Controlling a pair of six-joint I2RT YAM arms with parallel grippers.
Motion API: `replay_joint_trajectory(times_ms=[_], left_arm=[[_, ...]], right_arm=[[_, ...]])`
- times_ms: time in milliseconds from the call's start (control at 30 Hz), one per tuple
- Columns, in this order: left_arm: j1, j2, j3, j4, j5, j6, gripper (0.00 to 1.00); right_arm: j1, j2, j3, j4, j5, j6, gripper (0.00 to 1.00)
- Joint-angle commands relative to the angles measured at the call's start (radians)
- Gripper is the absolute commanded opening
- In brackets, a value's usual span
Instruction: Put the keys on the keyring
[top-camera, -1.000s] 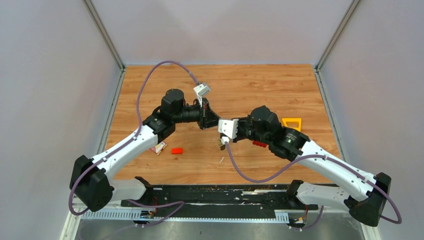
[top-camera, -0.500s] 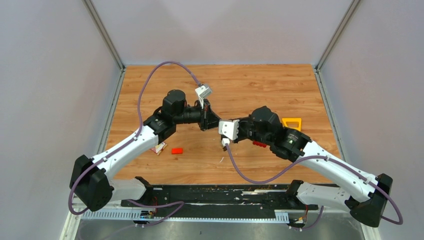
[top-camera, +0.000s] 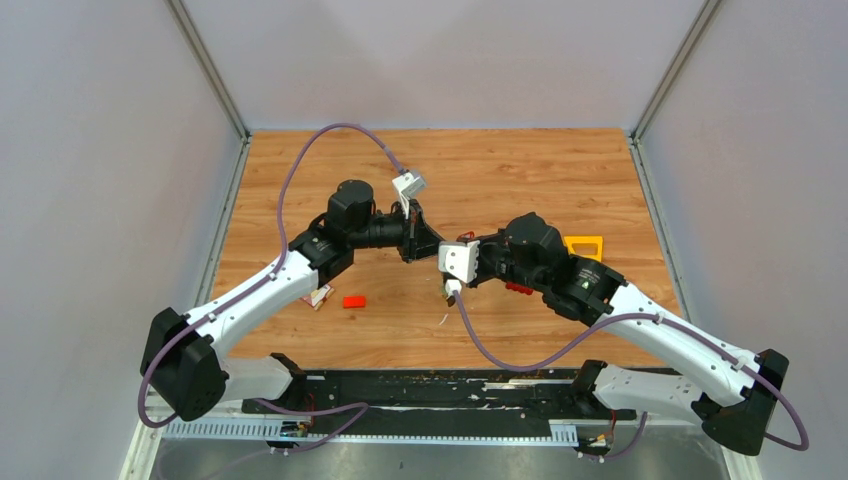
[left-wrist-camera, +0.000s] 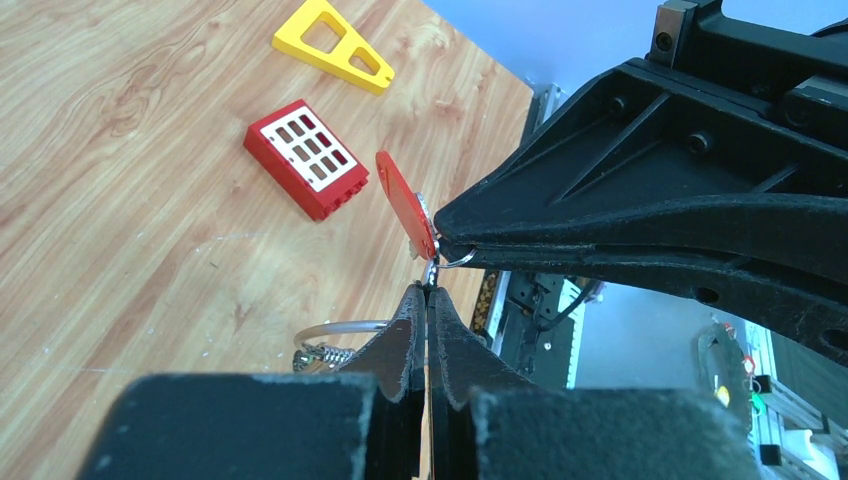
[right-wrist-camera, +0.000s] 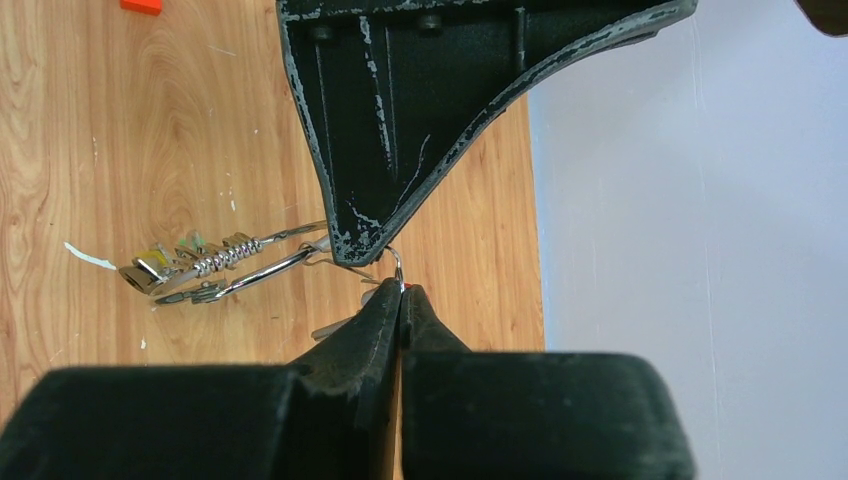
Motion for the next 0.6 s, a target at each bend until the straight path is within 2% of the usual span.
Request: replay_joint_trajectory(times_ms=[0, 367, 567], left_arm=[[-0.012, -0.016, 0.016, -0.004, 0.02, 0.028, 0.0], [-0.013, -0.042, 0.014, 0.03, 0.13, 0.045, 0.0], [-0.014, -0.038, 0.013, 0.015, 0.133, 0.065, 0.0]], right_arm=[[0.001, -0.021, 0.046, 0.047, 0.032, -0.03, 0.0], [-0.027, -0.003, 0.058, -0.004, 0.003, -0.027, 0.0], [-0.034, 0.0, 0.071, -0.011, -0.026, -0.008, 0.0]])
